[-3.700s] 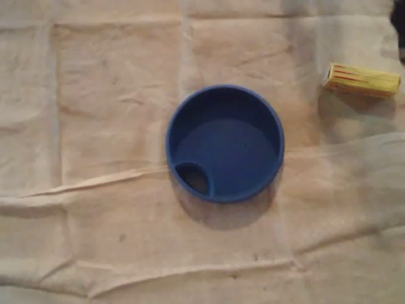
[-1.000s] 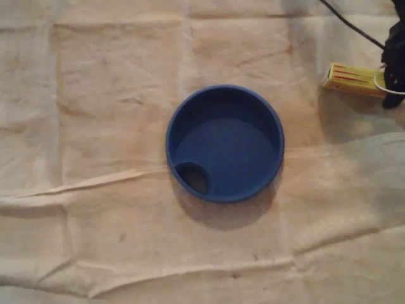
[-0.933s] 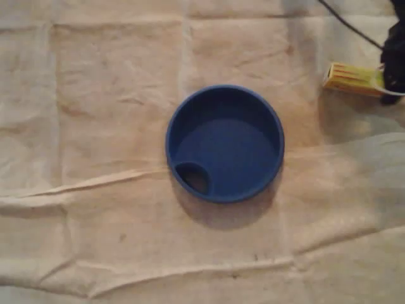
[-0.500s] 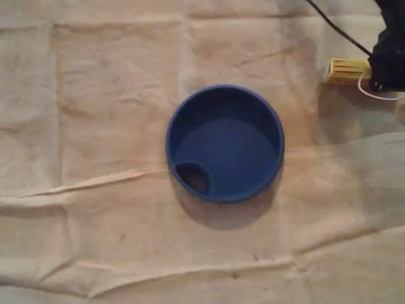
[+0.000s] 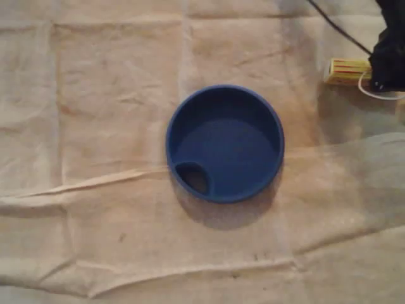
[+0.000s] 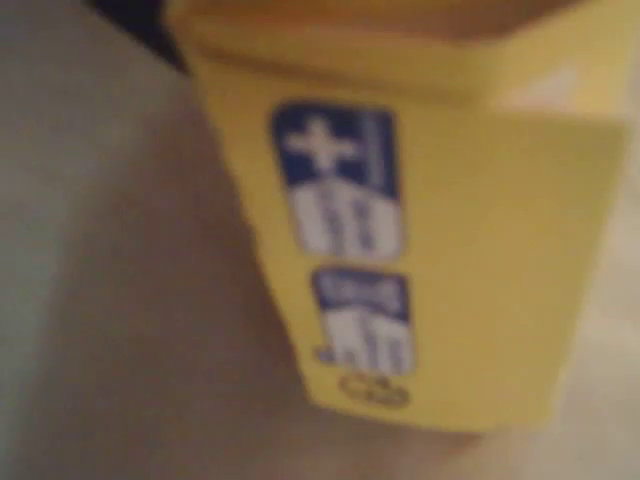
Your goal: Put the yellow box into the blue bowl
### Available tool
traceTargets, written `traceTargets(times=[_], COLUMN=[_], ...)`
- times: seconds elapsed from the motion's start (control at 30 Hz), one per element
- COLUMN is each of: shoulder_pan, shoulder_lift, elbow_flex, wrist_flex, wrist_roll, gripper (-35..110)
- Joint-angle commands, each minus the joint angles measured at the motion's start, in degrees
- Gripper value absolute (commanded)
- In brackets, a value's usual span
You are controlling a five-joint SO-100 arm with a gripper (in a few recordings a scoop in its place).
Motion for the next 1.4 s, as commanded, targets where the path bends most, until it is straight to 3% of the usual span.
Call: traceTargets(times=[0.0,0.73,1.37], shoulder_pan=[-0.26,1.32,19.51], shoulder_lift=[10.81,24.08,23.91], elbow_flex=[-1.85,-1.76,-4.39], wrist_flex=[0.18,-0.70,-6.68], wrist_roll=[-0.18,-0.26,-0.53], gripper=[0,0,0])
